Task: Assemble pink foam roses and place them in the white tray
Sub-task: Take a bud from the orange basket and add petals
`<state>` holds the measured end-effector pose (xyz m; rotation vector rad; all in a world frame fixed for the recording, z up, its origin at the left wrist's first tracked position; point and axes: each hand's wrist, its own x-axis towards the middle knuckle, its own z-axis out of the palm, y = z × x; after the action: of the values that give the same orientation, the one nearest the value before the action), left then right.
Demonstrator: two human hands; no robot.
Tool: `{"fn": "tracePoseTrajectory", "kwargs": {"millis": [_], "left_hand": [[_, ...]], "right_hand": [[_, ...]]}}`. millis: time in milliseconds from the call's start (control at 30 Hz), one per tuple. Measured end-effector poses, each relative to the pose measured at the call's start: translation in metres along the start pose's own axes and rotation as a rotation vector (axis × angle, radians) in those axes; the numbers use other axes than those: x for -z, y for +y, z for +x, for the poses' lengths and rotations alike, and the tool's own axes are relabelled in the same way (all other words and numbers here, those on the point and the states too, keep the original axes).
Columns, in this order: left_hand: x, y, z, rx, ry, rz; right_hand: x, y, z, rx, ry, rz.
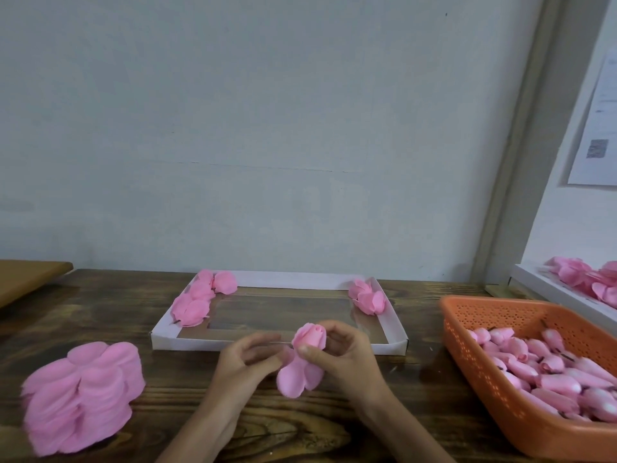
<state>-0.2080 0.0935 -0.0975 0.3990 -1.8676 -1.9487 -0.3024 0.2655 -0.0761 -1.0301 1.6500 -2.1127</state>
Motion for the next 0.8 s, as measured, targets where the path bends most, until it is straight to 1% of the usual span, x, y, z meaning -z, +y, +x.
{"fn": "tracePoseTrajectory", "kwargs": {"millis": [133, 300, 433, 533, 667, 800], "left_hand": [[0.002, 0.0, 0.003, 0.001, -0.006, -0.032], [-0.002, 0.003, -0.001, 0.001, 0.044, -0.228], [-0.007, 0.007, -0.006, -0.059, 0.088, -0.144], [-0.011, 0.006, -0.009, -0.127, 0.093, -0.077], [-0.015, 0.008, -0.011, -0.205, 0.085, -0.077], [-0.017, 0.011, -0.014, -0.218, 0.061, -0.078]], "right_hand": [[0.0, 0.0, -0.001, 0.003, -0.003, -0.001], [-0.002, -0.004, -0.003, -0.02, -0.054, -0.05], [-0.01, -0.007, -0.007, -0.01, -0.089, -0.114], [-0.014, -0.007, -0.008, -0.008, -0.076, -0.117], [-0.016, -0.004, -0.008, -0.002, -0.064, -0.126], [-0.013, -0.001, -0.007, -0.011, -0.038, -0.163]]}}
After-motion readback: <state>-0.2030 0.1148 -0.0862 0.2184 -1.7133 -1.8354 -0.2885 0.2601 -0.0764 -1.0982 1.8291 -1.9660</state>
